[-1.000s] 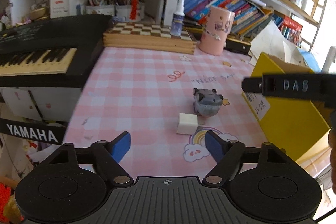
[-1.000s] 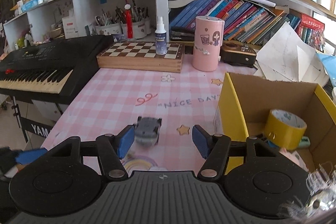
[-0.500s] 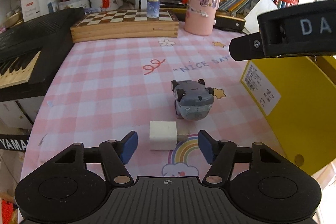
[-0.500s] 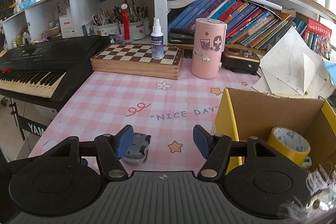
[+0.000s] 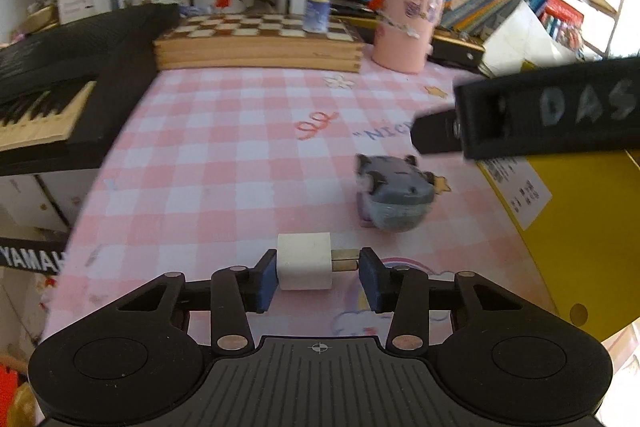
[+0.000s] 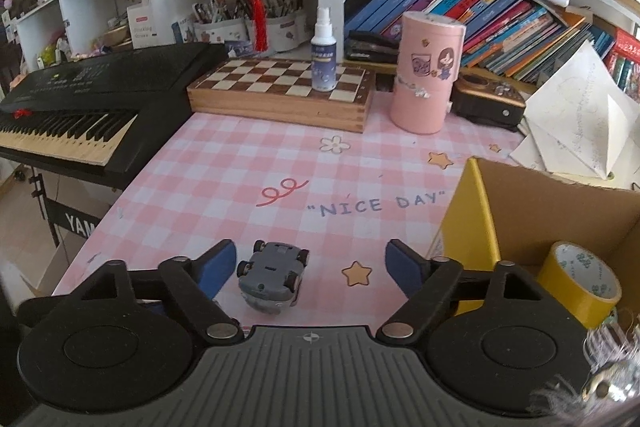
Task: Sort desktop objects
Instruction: 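Close the left tool on the white cube while the right tool grasps the gray toy car, then lift and carry the white cube and toy car in both tools over the yellow box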
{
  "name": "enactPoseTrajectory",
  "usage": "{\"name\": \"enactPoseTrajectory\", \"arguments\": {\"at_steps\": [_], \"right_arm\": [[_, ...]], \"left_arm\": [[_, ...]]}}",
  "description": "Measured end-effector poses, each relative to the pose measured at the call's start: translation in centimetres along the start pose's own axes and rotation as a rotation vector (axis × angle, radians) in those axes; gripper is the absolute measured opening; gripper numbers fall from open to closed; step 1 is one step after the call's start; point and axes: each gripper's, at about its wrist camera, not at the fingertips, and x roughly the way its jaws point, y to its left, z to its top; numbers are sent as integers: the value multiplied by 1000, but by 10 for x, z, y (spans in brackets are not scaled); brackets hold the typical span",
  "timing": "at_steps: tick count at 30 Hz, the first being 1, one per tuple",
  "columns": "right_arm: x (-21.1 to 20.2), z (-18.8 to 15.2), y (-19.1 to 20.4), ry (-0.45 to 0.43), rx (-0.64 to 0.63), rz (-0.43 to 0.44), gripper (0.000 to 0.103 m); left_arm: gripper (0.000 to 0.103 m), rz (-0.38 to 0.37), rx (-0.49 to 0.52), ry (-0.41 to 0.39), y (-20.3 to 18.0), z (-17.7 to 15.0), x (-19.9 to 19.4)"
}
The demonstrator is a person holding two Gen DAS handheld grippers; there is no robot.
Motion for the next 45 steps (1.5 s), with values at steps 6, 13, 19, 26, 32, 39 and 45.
{"name": "enactPoseTrajectory", "arguments": {"at_steps": [6,13,19,26,32,39,45], "right_arm": [[24,0,11,80,8,28,84],[60,-2,23,158,23,26,81],[80,-6,25,188,26,16,54],[70,-6,25,167,29,34,41],[39,-5,29,100,-7,45,41],[-4,-9,29,30,-26,55,41],[-41,-17,28,-12,-26,60,41]], "left_arm": [[42,60,-96,-22,34,0,-22],[42,103,-188,-32,57,-3,-39],[42,101,-196,-52,63,-1,-49],[42,73,-191,-80,64,1,-62],[42,37,-181,-111,60,2,-77],[42,-11,-162,-154,54,3,-101],[42,-48,-141,-194,48,0,-127]]}}
